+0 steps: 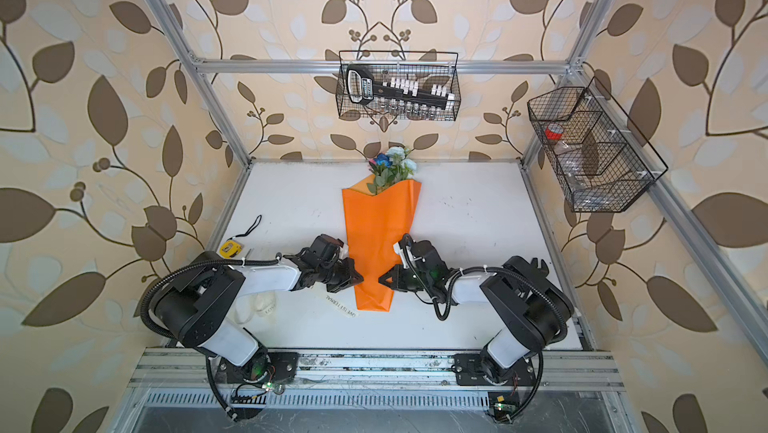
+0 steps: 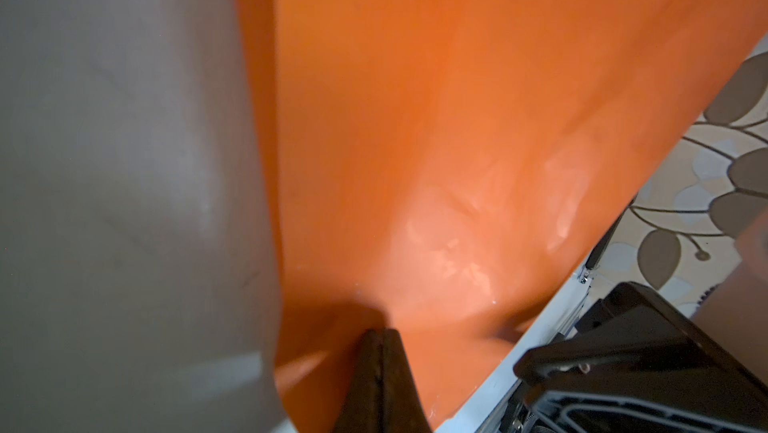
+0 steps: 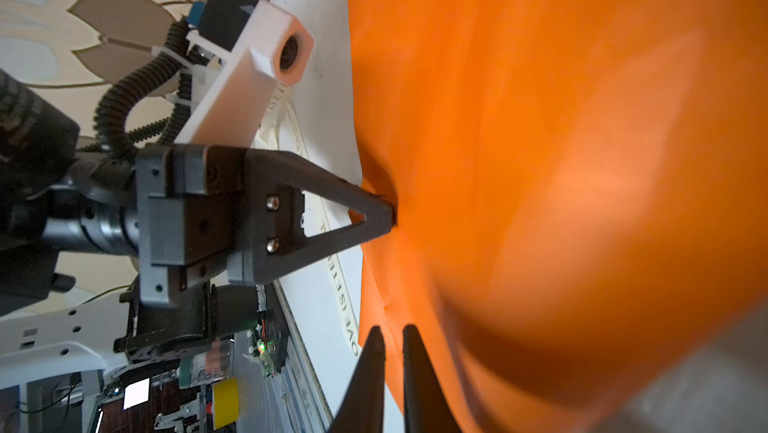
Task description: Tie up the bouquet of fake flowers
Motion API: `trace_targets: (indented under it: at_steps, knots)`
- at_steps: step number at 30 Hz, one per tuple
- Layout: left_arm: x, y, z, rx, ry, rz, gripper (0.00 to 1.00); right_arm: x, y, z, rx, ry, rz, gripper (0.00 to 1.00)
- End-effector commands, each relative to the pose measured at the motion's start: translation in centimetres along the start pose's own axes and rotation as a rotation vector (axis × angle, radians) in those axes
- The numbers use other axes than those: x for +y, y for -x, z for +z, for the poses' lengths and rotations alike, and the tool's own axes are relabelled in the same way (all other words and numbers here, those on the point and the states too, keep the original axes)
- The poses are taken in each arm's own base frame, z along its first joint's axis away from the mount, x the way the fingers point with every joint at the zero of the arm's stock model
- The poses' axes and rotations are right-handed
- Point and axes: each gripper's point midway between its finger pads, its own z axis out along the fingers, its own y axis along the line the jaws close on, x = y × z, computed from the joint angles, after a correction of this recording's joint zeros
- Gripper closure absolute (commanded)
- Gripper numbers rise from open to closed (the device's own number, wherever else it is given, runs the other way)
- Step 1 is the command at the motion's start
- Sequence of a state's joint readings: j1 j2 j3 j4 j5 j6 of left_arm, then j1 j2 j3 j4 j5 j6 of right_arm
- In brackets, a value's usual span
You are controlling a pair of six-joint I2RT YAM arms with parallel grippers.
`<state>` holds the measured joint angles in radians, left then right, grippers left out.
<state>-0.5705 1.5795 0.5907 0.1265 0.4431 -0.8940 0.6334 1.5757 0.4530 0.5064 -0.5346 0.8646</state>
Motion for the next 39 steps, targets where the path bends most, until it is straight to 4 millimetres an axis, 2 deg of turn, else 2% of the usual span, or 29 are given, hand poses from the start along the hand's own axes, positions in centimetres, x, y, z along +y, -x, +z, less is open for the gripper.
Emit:
trace_targets:
  at_steps: [1, 6, 10, 20, 32, 39]
  knots:
    - [3.6, -1.8, 0.7, 0.056, 0.127, -0.050, 1.00, -0.9, -1.6, -0.4, 0.022, 0.001, 0.038, 0.86]
    - [3.8, -1.9, 0.7, 0.064, 0.142, -0.047, 1.00, -2.5, -1.9, 0.5, 0.039, -0.038, 0.053, 0.87]
    - [4.2, -2.1, 0.7, 0.072, 0.156, -0.048, 1.00, -3.3, -0.8, 1.0, 0.033, -0.048, 0.061, 0.89]
    - [4.5, -2.3, 0.8, 0.078, 0.162, -0.051, 1.00, -5.0, 1.7, 0.6, 0.015, -0.033, 0.091, 0.90]
    - [4.2, -2.3, 0.9, 0.090, 0.156, -0.041, 1.00, -5.4, 6.2, 0.4, -0.038, -0.012, 0.081, 0.90]
    - [4.4, -2.5, 0.8, 0.093, 0.160, -0.043, 1.00, -6.9, 9.4, 0.2, -0.080, -0.015, 0.108, 0.90]
